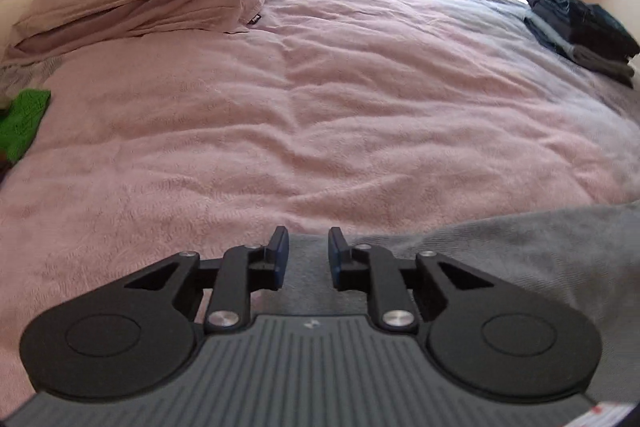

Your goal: Fold clothes

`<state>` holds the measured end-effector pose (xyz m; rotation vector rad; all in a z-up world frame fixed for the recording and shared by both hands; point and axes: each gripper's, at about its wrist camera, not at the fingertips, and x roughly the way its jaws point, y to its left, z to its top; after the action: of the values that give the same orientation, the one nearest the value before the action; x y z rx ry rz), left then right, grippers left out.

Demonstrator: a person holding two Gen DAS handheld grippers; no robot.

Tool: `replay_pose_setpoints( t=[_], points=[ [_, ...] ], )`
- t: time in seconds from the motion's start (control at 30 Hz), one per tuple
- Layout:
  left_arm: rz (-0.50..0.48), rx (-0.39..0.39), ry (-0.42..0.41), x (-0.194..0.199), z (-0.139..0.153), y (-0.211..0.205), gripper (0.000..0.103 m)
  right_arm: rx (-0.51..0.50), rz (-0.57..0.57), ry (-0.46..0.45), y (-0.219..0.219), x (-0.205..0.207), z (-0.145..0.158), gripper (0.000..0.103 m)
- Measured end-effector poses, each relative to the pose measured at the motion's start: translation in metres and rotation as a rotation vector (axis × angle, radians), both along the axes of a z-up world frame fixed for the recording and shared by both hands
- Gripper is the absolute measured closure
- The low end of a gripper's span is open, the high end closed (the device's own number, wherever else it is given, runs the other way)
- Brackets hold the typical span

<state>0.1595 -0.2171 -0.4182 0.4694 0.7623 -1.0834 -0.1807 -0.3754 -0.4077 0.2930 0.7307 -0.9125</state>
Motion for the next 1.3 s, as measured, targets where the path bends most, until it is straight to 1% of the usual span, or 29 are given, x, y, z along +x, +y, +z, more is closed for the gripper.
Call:
replay_pose_setpoints(
  t=[0.03, 0.07, 0.1, 0.13, 0.17, 0.2, 0.23, 0.3, 0.37, 0.4, 0.47, 0.5, 0.53, 0.6, 0.73, 0.83, 0.93, 0.97, 1.0, 1.03, 1.1, 1.13, 1.17, 1.2, 1.23, 1.3],
  points=[
    [-0.017, 0.003, 0.005, -0.008, 0.004, 0.002, 0.087, 0.037, 0.024, -0.046, 0.008, 0.002, 0.005, 0.103],
    [-0.044, 0.01, -0.008, -0.02, 0.005, 0.005, 0.087, 0.06, 0.059, -0.054, 0.017, 0.006, 0.006, 0.102],
    [-0.072, 0.029, -0.021, -0.03, 0.003, 0.006, 0.085, 0.07, 0.084, -0.033, 0.025, 0.01, 0.003, 0.102],
    [-0.09, 0.078, -0.027, -0.041, -0.002, 0.008, 0.082, 0.075, 0.095, 0.011, 0.032, 0.012, -0.002, 0.102],
    [-0.085, 0.132, -0.027, -0.048, -0.009, 0.009, 0.082, 0.082, 0.097, 0.067, 0.039, 0.01, -0.012, 0.102],
    [-0.06, 0.183, -0.028, -0.051, -0.015, 0.014, 0.082, 0.106, 0.078, 0.128, 0.042, 0.004, -0.023, 0.102],
    [-0.033, 0.211, -0.022, -0.053, -0.017, 0.02, 0.082, 0.135, 0.054, 0.146, 0.043, -0.006, -0.03, 0.102],
    [0.0, 0.245, -0.014, -0.059, -0.012, 0.031, 0.082, 0.178, 0.018, 0.076, 0.047, -0.033, -0.026, 0.102],
    [0.022, 0.291, -0.005, -0.064, -0.005, 0.037, 0.082, 0.238, 0.009, 0.063, 0.049, -0.048, -0.02, 0.102],
    [0.033, 0.306, 0.003, -0.066, -0.001, 0.039, 0.082, 0.245, 0.002, 0.072, 0.051, -0.051, -0.015, 0.102],
    [0.05, 0.343, 0.019, -0.069, 0.004, 0.041, 0.081, 0.246, -0.009, 0.119, 0.055, -0.054, -0.009, 0.102],
    [0.058, 0.35, 0.028, -0.07, 0.008, 0.042, 0.08, 0.253, -0.011, 0.122, 0.056, -0.057, -0.006, 0.102],
    [0.062, 0.352, 0.038, -0.07, 0.01, 0.042, 0.079, 0.258, -0.02, 0.114, 0.058, -0.062, -0.004, 0.101],
    [0.065, 0.354, 0.048, -0.073, 0.014, 0.042, 0.078, 0.279, -0.042, 0.087, 0.058, -0.068, 0.0, 0.101],
    [0.056, 0.333, 0.041, -0.08, 0.025, 0.037, 0.078, 0.287, -0.076, 0.062, 0.053, -0.077, 0.006, 0.101],
    [0.017, 0.275, 0.051, -0.088, 0.033, 0.026, 0.079, 0.283, -0.101, 0.048, 0.048, -0.084, 0.009, 0.101],
    [-0.072, 0.178, 0.062, -0.103, 0.036, 0.008, 0.079, 0.31, -0.149, 0.001, 0.037, -0.096, 0.007, 0.1],
    [-0.114, 0.135, 0.055, -0.11, 0.035, -0.001, 0.079, 0.328, -0.173, -0.024, 0.033, -0.101, 0.006, 0.097],
    [-0.15, 0.105, 0.042, -0.117, 0.033, -0.01, 0.079, 0.347, -0.202, -0.05, 0.028, -0.107, 0.004, 0.089],
    [-0.184, 0.08, 0.027, -0.123, 0.03, -0.019, 0.079, 0.364, -0.225, -0.076, 0.024, -0.113, 0.003, 0.073],
    [-0.234, 0.059, 0.004, -0.134, 0.023, -0.036, 0.079, 0.39, -0.273, -0.15, 0.015, -0.126, 0.001, 0.059],
    [-0.257, 0.058, -0.006, -0.139, 0.014, -0.044, 0.079, 0.4, -0.287, -0.178, 0.012, -0.131, 0.0, 0.059],
    [-0.265, 0.077, -0.008, -0.142, 0.005, -0.051, 0.079, 0.413, -0.297, -0.199, 0.009, -0.135, 0.0, 0.059],
    [-0.268, 0.119, -0.007, -0.144, -0.008, -0.059, 0.078, 0.425, -0.301, -0.215, 0.007, -0.139, -0.002, 0.059],
    [-0.271, 0.14, -0.015, -0.145, -0.021, -0.063, 0.078, 0.436, -0.305, -0.229, 0.005, -0.141, -0.003, 0.059],
    [-0.281, 0.135, -0.047, -0.15, -0.03, -0.063, 0.078, 0.452, -0.305, -0.244, 0.003, -0.144, -0.006, 0.059]
  ],
)
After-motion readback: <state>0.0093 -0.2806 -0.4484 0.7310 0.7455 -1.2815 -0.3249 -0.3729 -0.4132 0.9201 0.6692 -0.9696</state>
